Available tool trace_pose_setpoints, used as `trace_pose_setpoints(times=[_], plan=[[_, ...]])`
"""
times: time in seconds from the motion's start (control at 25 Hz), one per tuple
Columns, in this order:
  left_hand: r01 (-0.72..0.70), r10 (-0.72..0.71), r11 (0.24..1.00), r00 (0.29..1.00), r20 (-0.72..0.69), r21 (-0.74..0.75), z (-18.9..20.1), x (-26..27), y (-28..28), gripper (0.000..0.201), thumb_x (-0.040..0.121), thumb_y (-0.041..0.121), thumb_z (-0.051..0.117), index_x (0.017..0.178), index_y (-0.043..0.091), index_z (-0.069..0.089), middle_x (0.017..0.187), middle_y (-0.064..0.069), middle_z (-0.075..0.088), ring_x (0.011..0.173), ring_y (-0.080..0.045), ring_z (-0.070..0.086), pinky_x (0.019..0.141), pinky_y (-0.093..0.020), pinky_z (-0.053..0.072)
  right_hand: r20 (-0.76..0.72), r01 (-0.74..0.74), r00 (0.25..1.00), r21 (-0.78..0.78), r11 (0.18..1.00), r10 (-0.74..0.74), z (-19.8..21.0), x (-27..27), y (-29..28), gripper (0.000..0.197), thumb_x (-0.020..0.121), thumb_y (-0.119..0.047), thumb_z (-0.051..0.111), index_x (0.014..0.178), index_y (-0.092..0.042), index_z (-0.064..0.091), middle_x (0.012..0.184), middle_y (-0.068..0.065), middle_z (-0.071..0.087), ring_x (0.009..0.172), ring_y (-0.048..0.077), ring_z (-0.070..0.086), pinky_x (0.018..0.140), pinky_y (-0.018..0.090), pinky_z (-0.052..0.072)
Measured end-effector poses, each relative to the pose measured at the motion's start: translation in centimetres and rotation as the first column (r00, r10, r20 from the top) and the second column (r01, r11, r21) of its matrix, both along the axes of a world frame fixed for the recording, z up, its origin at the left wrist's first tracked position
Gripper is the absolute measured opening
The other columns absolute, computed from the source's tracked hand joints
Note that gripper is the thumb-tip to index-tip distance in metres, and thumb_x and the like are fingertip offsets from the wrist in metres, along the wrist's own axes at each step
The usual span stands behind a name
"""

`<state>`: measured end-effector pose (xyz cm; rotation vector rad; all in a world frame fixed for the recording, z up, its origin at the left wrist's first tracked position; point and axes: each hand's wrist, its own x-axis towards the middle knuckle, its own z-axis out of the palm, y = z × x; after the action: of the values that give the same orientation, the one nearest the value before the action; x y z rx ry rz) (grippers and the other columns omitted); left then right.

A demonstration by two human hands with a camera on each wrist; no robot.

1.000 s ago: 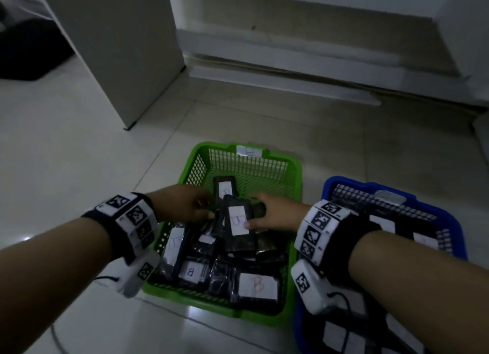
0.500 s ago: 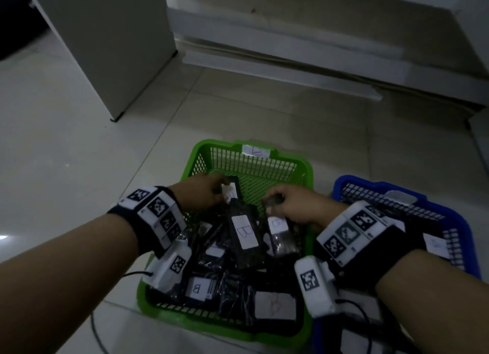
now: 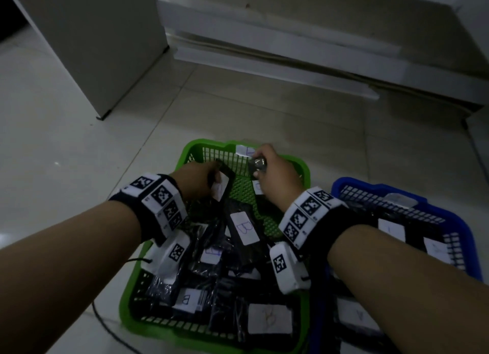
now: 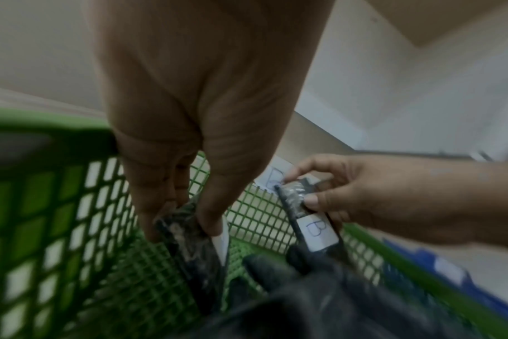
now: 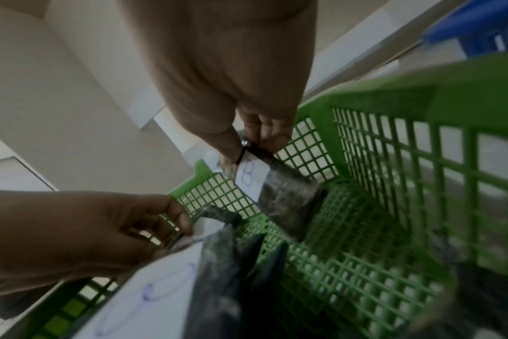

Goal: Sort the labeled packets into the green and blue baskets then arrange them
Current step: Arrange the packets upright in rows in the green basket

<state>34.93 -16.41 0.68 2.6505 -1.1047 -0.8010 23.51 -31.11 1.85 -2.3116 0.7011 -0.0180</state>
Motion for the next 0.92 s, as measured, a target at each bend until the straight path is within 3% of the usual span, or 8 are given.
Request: trace_pose_setpoints(times=[0.12,0.28,0.44,0.52,0.64,0.72,0.8,0.92], plan=[[0.053,-0.064,0.988,0.995,0.074,0.143,-0.1,-0.4,0.4,0.039,0.087,0.017,0.060,0.124,0.013,0.048,0.123,-0.018,0.053,0.109,-0.033,0.053,0.088,-0.037,0.048,-0.091,-0.159,0.984,-0.058,0.986,0.153,-0.9,-0.1,0.2,0.051,0.087,0.006,0.048,0.123,-0.029,0.057,0.125,0.014,0.050,0.103,0.029,0.057,0.085,0.029,0.047],[0.194,-0.234,0.948,0.962,0.139,0.251,0.6,-1.1,0.5,0.050,0.090,0.023,0.056,0.138,0.018,0.041,0.138,-0.019,0.032,0.120,-0.033,0.046,0.099,-0.036,0.042,-0.254,-0.246,0.940,-0.045,0.968,0.227,-1.9,-0.9,0.1,0.028,0.090,-0.010,0.054,0.112,-0.024,0.064,0.123,0.013,0.055,0.091,0.026,0.058,0.077,0.027,0.046],[0.393,-0.432,0.839,0.901,0.021,0.376,-0.2,-1.1,0.8,0.047,0.096,0.022,0.045,0.142,0.020,0.039,0.156,-0.008,0.017,0.137,-0.026,0.035,0.110,-0.036,0.035,-0.410,-0.371,0.853,-0.044,0.927,0.322,-2.4,-0.7,0.4,0.036,0.093,-0.013,0.051,0.125,-0.025,0.059,0.130,0.013,0.050,0.111,0.032,0.056,0.091,0.028,0.044],[0.341,-0.370,0.859,0.929,0.005,0.382,-0.4,-1.6,1.1,0.049,0.095,0.018,0.045,0.144,0.019,0.037,0.156,-0.010,0.018,0.140,-0.028,0.029,0.112,-0.040,0.032,-0.370,-0.320,0.881,-0.010,0.947,0.294,-2.3,-0.3,0.7,0.040,0.092,-0.007,0.050,0.128,-0.021,0.058,0.137,0.011,0.052,0.119,0.028,0.055,0.094,0.025,0.043],[0.310,-0.333,0.900,0.943,0.026,0.305,0.1,-1.9,1.8,0.049,0.093,0.017,0.048,0.142,0.017,0.040,0.153,-0.012,0.021,0.136,-0.030,0.035,0.109,-0.040,0.034,-0.309,-0.231,0.920,0.074,0.970,0.242,-2.0,-0.1,1.1,0.042,0.092,-0.003,0.049,0.130,-0.017,0.057,0.140,0.005,0.052,0.126,0.023,0.051,0.103,0.027,0.040],[0.306,-0.318,0.943,0.945,0.082,0.129,0.4,-1.7,1.9,0.036,0.094,0.016,0.045,0.128,0.008,0.056,0.141,-0.016,0.041,0.125,-0.032,0.047,0.101,-0.035,0.041,-0.312,-0.239,0.910,0.141,0.961,0.273,-2.0,-0.1,1.3,0.042,0.092,-0.001,0.047,0.129,-0.018,0.059,0.141,0.004,0.052,0.126,0.023,0.050,0.104,0.027,0.041],[0.306,-0.304,0.952,0.946,0.115,-0.007,0.5,-1.9,1.6,0.035,0.097,0.022,0.040,0.109,0.002,0.065,0.115,-0.017,0.061,0.106,-0.034,0.060,0.086,-0.031,0.050,-0.300,-0.203,0.917,0.221,0.954,0.264,-2.1,0.0,1.3,0.040,0.092,0.002,0.045,0.123,-0.017,0.064,0.138,0.004,0.054,0.123,0.023,0.053,0.101,0.027,0.044],[0.325,-0.317,0.927,0.945,-0.076,0.187,0.9,-2.6,1.6,0.039,0.097,0.040,0.043,0.115,0.009,0.056,0.112,-0.011,0.060,0.103,-0.027,0.057,0.087,-0.032,0.044,-0.242,-0.020,0.964,0.357,0.934,0.114,-3.1,0.4,0.9,0.033,0.092,0.003,0.047,0.106,-0.012,0.073,0.126,0.010,0.063,0.112,0.029,0.060,0.095,0.034,0.049]])
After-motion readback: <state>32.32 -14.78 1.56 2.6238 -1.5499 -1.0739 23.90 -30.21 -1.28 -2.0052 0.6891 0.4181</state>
